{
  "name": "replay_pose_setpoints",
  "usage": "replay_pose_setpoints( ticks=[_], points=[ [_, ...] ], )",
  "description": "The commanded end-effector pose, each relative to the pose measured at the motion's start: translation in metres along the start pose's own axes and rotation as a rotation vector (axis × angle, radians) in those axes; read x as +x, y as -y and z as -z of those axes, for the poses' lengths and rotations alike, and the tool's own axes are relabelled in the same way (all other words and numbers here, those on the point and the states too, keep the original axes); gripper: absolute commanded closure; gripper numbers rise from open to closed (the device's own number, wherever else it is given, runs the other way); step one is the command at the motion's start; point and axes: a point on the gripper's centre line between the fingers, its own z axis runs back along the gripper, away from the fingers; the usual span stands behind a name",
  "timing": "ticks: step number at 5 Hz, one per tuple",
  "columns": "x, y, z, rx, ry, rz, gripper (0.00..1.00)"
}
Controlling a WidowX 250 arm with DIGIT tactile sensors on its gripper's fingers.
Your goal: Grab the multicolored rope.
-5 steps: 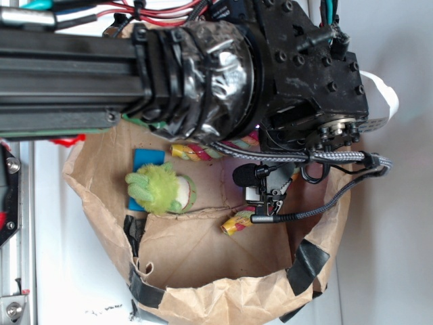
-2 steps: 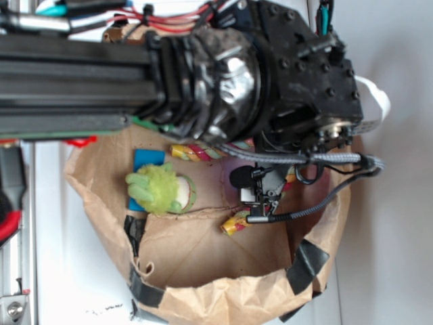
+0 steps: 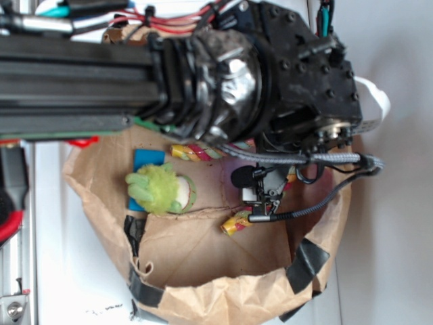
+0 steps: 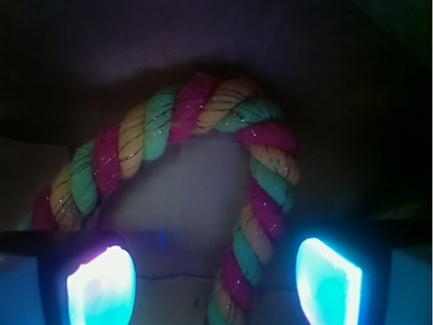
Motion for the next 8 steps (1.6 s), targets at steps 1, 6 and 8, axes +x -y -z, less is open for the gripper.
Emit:
replay_pose_setpoints(
  ticks=[1,6,8],
  points=[
    [0.007,-0.004,-0.012,0.008,0.04,0.007,0.0],
    [0.01,-0.033,0.017,0.096,0.032,-0.024,0.0],
    [0.007,-0.028,0.017,0.097,0.037,-0.003,0.76]
  ],
)
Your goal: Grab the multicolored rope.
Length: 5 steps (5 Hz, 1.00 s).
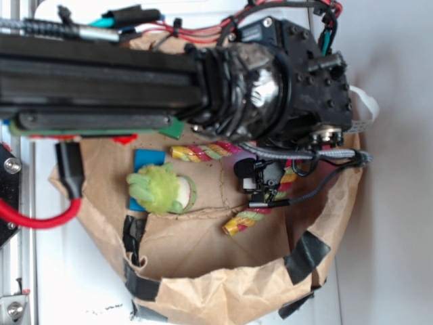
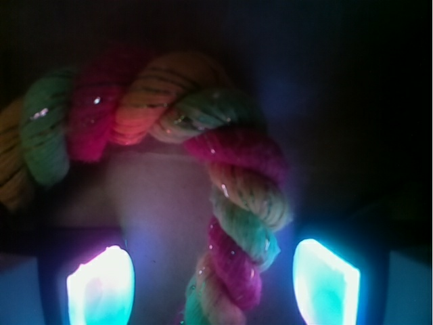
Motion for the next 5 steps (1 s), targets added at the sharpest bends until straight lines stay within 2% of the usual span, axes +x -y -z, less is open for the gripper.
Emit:
replay_pose_setpoints(
  ticks=[1,3,4,5],
  points=[
    [0.003,-0.008,-0.013,0.03,0.05,-0.018,1.0],
    [0.0,-0.006,-0.015,0.031,0.039,-0.03,1.0],
    [-0.004,-0.006,-0.028,0.011,0.06,-0.046,1.0],
    [-0.012,-0.001,-0.062,-0.041,0.101,-0.057,1.0]
  ],
)
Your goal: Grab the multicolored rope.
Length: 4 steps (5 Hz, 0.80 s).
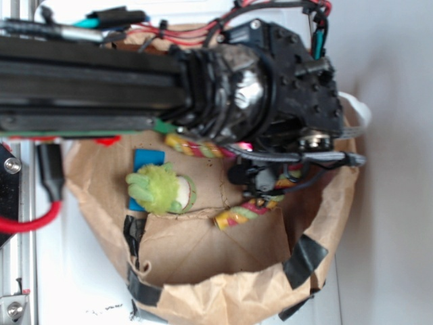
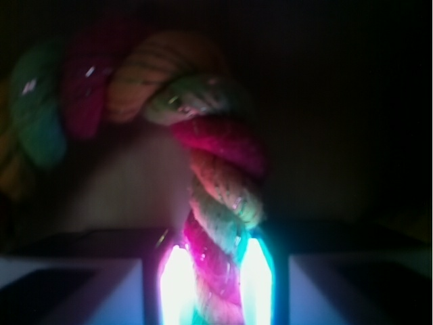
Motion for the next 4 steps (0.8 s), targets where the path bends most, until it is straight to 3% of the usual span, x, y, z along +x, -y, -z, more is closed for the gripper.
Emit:
replay_pose_setpoints(
  ticks=[1,3,4],
  points=[
    [-0.003,0.0,-0.082,-0.05,0.141,-0.017,1.0],
    [-0.013,0.013,-0.126,-0.078,0.187,0.003,1.0],
    [-0.022,0.024,-0.143,-0.063,0.214,0.025,1.0]
  ],
)
